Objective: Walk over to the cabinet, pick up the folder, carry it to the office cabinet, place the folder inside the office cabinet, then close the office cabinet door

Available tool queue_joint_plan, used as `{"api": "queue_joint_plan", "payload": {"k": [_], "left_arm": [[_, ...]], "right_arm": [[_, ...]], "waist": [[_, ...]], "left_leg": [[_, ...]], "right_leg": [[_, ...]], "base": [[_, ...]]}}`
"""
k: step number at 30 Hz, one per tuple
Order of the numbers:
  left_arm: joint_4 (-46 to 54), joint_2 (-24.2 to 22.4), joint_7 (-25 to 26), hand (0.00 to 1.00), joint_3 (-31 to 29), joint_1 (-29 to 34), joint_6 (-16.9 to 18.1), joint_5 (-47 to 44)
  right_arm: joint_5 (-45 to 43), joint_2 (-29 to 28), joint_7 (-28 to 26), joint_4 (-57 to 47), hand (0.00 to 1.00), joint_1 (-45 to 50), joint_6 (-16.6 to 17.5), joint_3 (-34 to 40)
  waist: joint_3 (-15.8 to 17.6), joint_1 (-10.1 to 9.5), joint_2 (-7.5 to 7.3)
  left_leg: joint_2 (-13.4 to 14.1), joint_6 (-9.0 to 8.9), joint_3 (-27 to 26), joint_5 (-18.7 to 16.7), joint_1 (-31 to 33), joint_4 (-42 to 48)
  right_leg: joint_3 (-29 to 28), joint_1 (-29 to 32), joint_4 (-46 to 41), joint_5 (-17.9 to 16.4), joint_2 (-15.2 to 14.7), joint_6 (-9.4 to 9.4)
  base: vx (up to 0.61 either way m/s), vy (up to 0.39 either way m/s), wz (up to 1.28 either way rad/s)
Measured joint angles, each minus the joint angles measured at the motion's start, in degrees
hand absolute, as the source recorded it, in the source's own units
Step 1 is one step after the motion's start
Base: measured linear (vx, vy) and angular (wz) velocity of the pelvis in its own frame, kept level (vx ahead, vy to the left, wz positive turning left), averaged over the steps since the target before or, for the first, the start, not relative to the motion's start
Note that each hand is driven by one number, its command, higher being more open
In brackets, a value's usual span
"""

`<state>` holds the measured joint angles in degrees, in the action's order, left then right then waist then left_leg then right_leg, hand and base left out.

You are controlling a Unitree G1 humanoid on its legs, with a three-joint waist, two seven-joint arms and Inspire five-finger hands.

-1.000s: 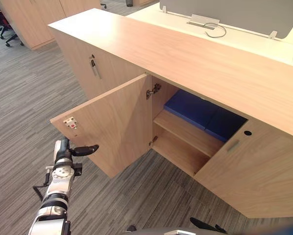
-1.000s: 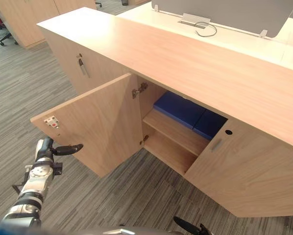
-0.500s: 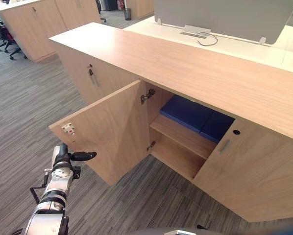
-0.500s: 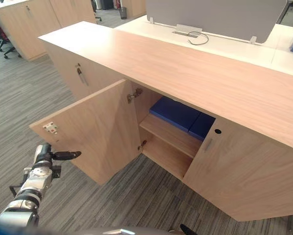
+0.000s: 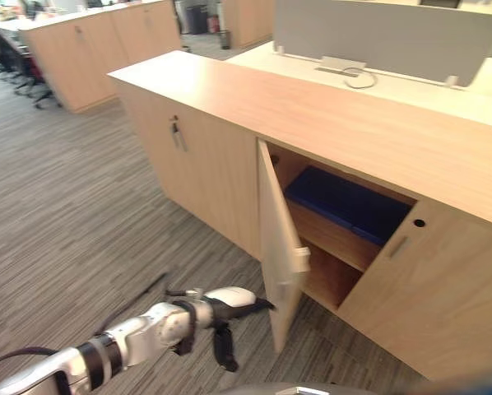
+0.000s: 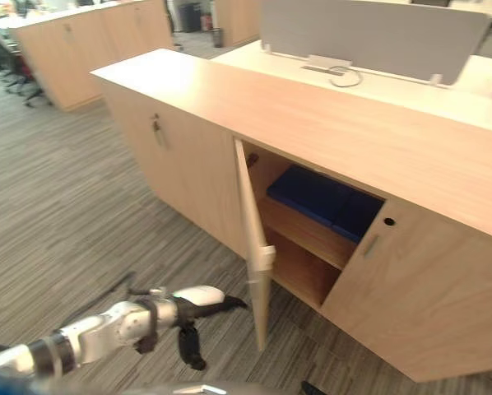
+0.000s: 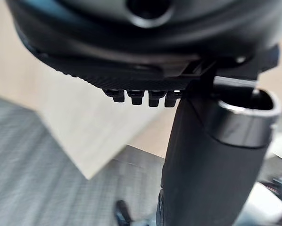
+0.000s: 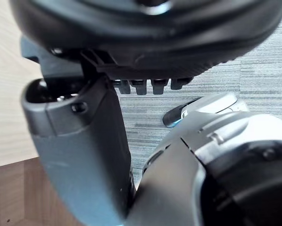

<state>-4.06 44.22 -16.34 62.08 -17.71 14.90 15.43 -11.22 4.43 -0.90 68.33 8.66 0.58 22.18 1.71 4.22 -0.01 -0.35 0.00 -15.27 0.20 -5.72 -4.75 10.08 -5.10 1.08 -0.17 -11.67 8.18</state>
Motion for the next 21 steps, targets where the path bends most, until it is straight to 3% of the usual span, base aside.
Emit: {"api": "queue_joint_plan", "payload": {"k": [3,8,11,13,14,15,17,18,20,21], "left_arm": [[6.39,-2.42,-1.51,1.0,1.76,-1.4,4.87,0.37],[7.86,-2.87,-1.2,1.0,1.65,-1.86,4.93,0.73],[7.49,-2.99,-0.13,1.0,1.57,-1.18,4.92,0.92],[4.28,-5.24,0.42,1.0,-1.42,2.21,5.03,0.92],[1.46,-7.46,0.81,1.0,-3.82,4.05,5.0,0.93],[-4.43,-12.15,1.58,1.0,-9.06,7.19,4.34,1.0],[-10.31,-17.01,2.66,1.0,-15.55,10.82,2.53,1.05],[-16.5,-21.48,3.58,1.0,-23.11,14.28,1.12,0.98],[-21.87,-25.98,4.97,1.0,-32.81,18.08,-1.19,-0.63],[-26.34,-29.73,6.48,1.0,-41.13,20.59,-2.73,-3.63]], "right_arm": [[0.0,0.11,-0.24,0.06,1.0,-0.44,0.08,-0.99],[2.16,2.31,-0.6,0.08,1.0,-0.7,0.11,-5.12],[2.17,2.65,-0.66,-0.02,1.0,-1.06,0.08,-6.21],[2.13,2.7,-0.59,-0.41,1.0,-1.29,0.18,-8.43],[2.1,2.62,-0.58,-0.62,1.0,-1.39,0.34,-8.79],[2.07,2.96,-0.82,-1.14,1.0,-1.79,0.73,-8.84],[2.1,3.16,-0.81,-1.26,1.0,-2.8,0.76,-8.85],[2.24,2.89,-0.73,-1.29,1.0,-3.5,0.76,-8.63],[2.44,2.46,-0.65,-1.17,1.0,-3.88,0.69,-7.48],[2.43,1.94,-0.31,-1.24,1.0,-3.97,0.62,-6.32]], "waist": [[-0.09,0.45,0.49],[-1.41,0.54,2.53],[-0.35,0.92,2.5],[0.45,1.9,1.74],[0.91,2.38,1.67],[2.6,2.46,2.59],[4.84,2.33,3.14],[6.23,1.76,2.44],[7.2,0.61,1.93],[7.81,0.11,1.15]], "left_leg": [[0.05,-0.02,0.0,-0.3,-0.06,-0.02],[0.44,-0.21,0.4,-0.43,-0.2,-0.14],[0.54,-0.35,0.76,-0.54,-1.88,0.07],[1.42,-0.7,1.25,-3.71,0.08,6.05],[2.64,-1.08,1.56,-6.82,3.27,12.12],[6.28,-1.47,1.75,-11.97,7.88,23.25],[9.28,-2.09,1.61,-13.9,9.29,30.26],[10.69,-2.33,2.15,-13.31,10.91,35.75],[10.6,-1.42,4.99,-11.89,12.46,40.11],[8.52,-1.83,9.73,-13.38,13.48,40.44]], "right_leg": [[-0.16,-0.04,-0.05,0.04,0.04,-0.03],[0.27,-0.17,-0.5,-0.22,0.4,-0.47],[0.89,-2.19,-0.41,-0.73,0.49,-1.25],[1.15,-3.07,-0.84,-1.49,0.6,-2.39],[1.24,-2.65,-1.82,-2.48,1.0,-2.39],[0.64,-1.16,-4.56,-3.97,2.84,-1.96],[-1.24,-0.75,-6.73,-5.21,4.43,-2.48],[-4.0,0.34,-8.41,-5.97,5.4,-2.84],[-7.47,1.68,-9.54,-6.08,5.76,-3.07],[-10.45,2.42,-9.96,-5.98,5.63,-3.32]], "base": [[0.02,0.005,-0.03],[0.0,-0.013,0.05],[-0.02,-0.025,0.05],[-0.05,-0.047,0.1],[-0.11,-0.089,0.02],[-0.12,-0.088,-0.1],[-0.09,-0.044,-0.51],[-0.06,-0.035,-0.97],[-0.02,-0.033,-1.04],[0.04,0.04,-1.21]]}}
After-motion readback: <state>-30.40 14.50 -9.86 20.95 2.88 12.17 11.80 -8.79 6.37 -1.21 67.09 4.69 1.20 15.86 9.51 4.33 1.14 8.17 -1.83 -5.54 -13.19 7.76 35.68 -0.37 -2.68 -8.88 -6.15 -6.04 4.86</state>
